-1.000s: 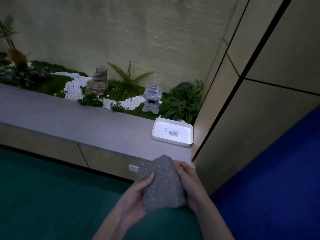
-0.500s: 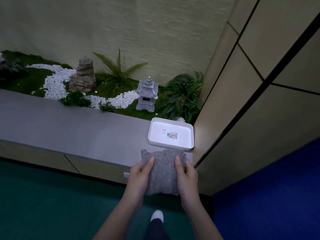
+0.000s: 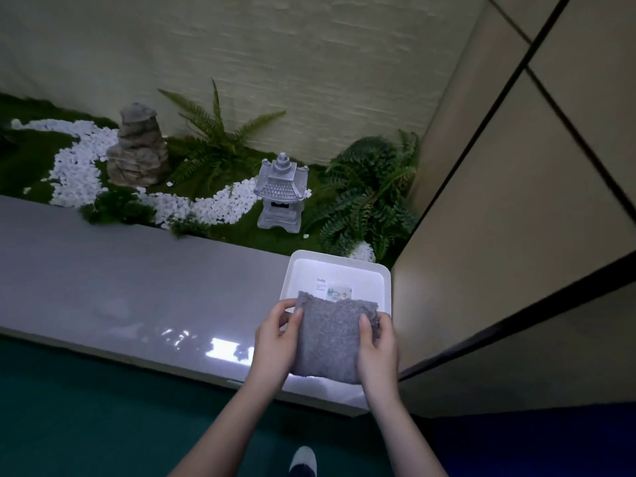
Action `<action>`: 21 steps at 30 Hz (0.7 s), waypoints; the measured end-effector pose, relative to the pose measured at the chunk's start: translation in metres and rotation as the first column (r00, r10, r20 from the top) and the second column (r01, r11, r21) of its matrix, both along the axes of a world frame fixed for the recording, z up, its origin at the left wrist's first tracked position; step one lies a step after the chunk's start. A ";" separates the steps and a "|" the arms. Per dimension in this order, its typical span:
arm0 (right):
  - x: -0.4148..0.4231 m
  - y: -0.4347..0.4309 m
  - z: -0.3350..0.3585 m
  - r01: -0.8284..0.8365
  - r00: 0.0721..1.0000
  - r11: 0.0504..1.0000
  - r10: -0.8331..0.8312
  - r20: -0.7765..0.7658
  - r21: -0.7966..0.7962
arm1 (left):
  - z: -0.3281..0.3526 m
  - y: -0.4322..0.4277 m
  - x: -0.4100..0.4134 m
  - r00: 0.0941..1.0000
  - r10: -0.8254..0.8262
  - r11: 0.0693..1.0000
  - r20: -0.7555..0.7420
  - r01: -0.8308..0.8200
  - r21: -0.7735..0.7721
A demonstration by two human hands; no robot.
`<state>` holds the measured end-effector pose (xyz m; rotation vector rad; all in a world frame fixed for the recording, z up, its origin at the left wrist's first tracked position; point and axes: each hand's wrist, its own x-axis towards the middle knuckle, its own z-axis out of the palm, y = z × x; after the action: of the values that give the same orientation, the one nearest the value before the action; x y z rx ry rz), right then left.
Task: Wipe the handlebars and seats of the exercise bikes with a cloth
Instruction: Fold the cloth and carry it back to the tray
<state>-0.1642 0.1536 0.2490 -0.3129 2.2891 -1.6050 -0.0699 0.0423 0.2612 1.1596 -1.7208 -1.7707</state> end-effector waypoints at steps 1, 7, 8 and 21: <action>-0.011 -0.006 -0.007 0.010 1.000 1.000 -0.010 0.022 0.006 | -0.005 -0.008 -0.009 0.999 -0.028 0.999 0.021 0.027 0.029; -0.077 -0.046 -0.053 0.012 0.996 0.996 -0.020 0.083 0.092 | -0.040 -0.055 -0.069 0.978 -0.180 0.978 0.104 0.167 0.121; -0.089 -0.052 -0.065 -0.005 0.994 0.992 -0.009 0.112 0.126 | -0.049 -0.063 -0.079 0.969 -0.214 0.970 0.120 0.197 0.141; -0.197 -0.116 -0.232 -0.069 0.976 0.921 -0.016 0.215 0.384 | -0.222 -0.143 -0.194 0.891 -0.384 0.917 0.243 0.339 0.209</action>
<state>-0.3612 0.0381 0.0171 -0.0668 2.3508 -1.0710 -0.2635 -0.1009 0.0393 1.2705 -2.1070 -2.0800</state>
